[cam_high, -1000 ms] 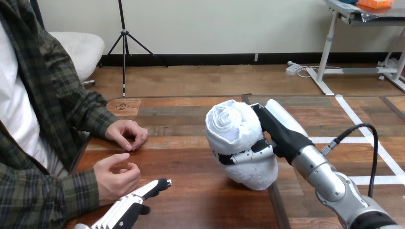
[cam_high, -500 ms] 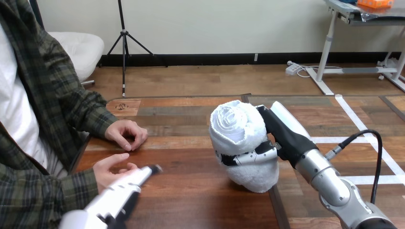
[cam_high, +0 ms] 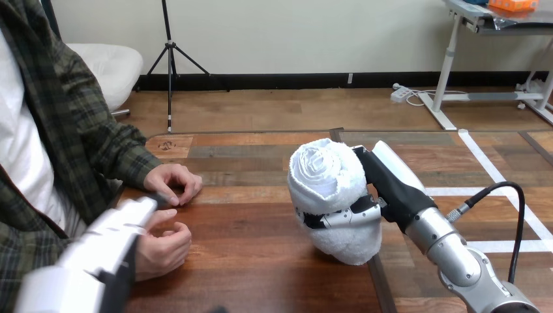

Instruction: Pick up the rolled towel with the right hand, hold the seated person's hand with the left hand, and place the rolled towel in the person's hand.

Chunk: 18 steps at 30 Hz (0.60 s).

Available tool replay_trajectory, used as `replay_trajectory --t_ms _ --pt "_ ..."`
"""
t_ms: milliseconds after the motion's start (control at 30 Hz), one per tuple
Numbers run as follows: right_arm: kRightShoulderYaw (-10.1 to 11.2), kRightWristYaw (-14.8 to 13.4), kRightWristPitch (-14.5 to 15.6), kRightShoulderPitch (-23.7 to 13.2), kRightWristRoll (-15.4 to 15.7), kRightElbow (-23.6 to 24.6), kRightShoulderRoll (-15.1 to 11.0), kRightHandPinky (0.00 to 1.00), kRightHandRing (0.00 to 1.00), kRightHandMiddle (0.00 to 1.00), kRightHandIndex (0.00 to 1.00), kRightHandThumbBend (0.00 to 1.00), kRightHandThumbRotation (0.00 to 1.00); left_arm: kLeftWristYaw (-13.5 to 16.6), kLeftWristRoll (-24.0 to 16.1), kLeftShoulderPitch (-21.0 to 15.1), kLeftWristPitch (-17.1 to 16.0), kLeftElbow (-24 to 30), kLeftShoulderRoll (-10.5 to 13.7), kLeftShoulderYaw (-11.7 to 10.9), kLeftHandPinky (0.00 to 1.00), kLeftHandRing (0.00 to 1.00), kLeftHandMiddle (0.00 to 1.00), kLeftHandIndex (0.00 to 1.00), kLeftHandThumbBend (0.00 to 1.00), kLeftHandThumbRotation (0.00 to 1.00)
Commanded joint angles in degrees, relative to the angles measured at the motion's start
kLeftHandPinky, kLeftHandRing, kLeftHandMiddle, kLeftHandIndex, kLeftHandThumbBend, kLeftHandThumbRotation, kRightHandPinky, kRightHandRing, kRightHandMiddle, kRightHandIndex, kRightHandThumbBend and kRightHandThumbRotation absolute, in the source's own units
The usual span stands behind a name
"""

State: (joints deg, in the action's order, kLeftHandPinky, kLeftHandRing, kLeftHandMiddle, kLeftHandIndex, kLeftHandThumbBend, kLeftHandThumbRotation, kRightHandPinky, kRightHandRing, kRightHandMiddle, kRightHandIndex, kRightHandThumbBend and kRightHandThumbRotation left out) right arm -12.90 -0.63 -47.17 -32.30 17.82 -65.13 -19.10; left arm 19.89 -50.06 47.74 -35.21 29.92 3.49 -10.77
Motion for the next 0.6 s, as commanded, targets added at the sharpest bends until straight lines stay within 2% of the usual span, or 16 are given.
replay_trajectory --t_ms 0,333,467,567 --pt "1.7 -1.4 -2.1 -1.9 -0.6 3.4 -0.3 0.09 0.14 0.19 0.21 0.72 0.0 0.7 0.5 -2.5 2.1 5.0 1.5 -4.5 0.78 0.88 0.89 0.89 1.0 0.48" --pt "1.9 -1.5 -2.5 -1.9 -0.6 3.2 -0.5 0.1 0.14 0.19 0.22 0.72 0.0 -1.3 1.0 -3.8 5.8 7.8 4.0 -10.3 0.79 0.88 0.89 0.88 1.0 0.44" --pt "1.9 -1.7 -2.9 -1.9 -0.4 3.2 -0.7 0.1 0.14 0.19 0.22 0.72 0.0 -2.4 0.5 -5.0 7.6 8.8 5.0 -12.0 0.81 0.88 0.88 0.86 1.0 0.42" --pt "2.0 -1.6 -3.2 -1.9 -0.5 3.2 -0.9 0.09 0.14 0.19 0.22 0.72 0.0 -4.4 0.3 -6.0 9.5 9.8 5.8 -12.9 0.81 0.88 0.88 0.86 1.0 0.41"
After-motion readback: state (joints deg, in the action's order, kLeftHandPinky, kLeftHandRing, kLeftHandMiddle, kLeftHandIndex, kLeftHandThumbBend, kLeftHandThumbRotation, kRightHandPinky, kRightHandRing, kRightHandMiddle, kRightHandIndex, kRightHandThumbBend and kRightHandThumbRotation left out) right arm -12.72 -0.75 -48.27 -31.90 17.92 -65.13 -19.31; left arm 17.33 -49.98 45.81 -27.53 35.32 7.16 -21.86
